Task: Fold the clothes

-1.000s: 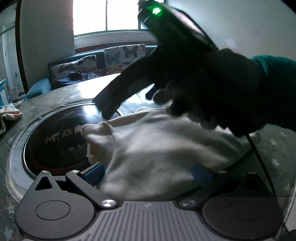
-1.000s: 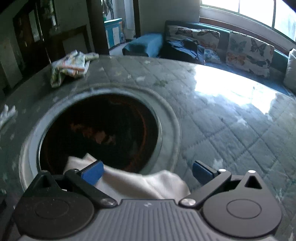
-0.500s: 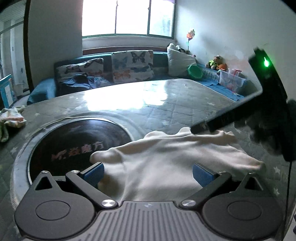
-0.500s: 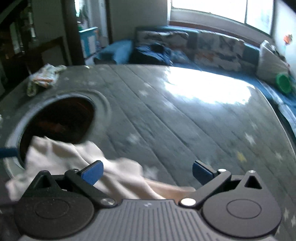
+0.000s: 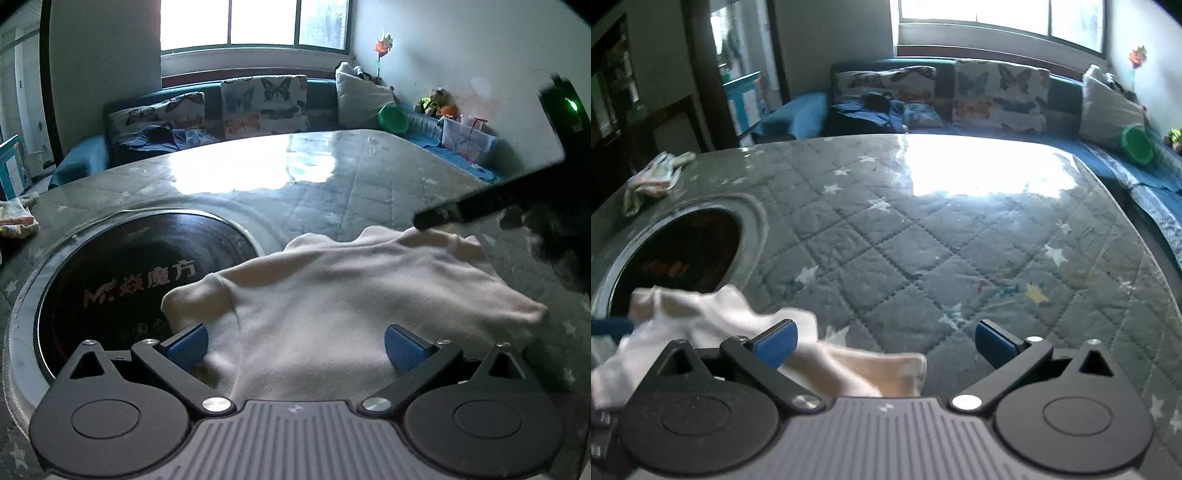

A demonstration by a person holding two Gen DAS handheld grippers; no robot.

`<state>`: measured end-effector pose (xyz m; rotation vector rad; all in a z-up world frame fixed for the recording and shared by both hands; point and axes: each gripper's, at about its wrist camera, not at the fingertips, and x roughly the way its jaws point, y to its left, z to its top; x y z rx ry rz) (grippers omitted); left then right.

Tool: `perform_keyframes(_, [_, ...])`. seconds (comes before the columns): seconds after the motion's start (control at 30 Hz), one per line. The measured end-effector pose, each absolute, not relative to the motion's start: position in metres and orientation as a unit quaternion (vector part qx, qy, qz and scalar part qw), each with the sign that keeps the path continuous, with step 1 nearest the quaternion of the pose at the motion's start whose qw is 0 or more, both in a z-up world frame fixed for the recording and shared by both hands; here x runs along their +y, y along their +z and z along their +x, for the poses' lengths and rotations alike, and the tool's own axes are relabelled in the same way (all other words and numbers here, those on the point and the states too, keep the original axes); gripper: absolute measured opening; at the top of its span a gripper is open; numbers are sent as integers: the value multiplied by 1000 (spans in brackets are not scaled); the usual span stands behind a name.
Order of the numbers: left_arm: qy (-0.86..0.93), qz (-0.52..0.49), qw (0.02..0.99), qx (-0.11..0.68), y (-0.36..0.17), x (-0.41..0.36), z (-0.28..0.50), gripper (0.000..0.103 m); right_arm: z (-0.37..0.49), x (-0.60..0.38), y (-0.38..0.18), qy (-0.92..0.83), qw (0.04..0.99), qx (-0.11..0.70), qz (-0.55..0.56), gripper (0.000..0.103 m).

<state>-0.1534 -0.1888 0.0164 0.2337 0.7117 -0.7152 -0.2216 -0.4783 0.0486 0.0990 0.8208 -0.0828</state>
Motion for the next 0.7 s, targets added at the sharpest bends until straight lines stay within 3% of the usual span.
perform_keyframes(0.7, [-337, 119, 870, 340, 19, -189, -159, 103, -252, -493, 35, -66, 909, 411, 29, 103])
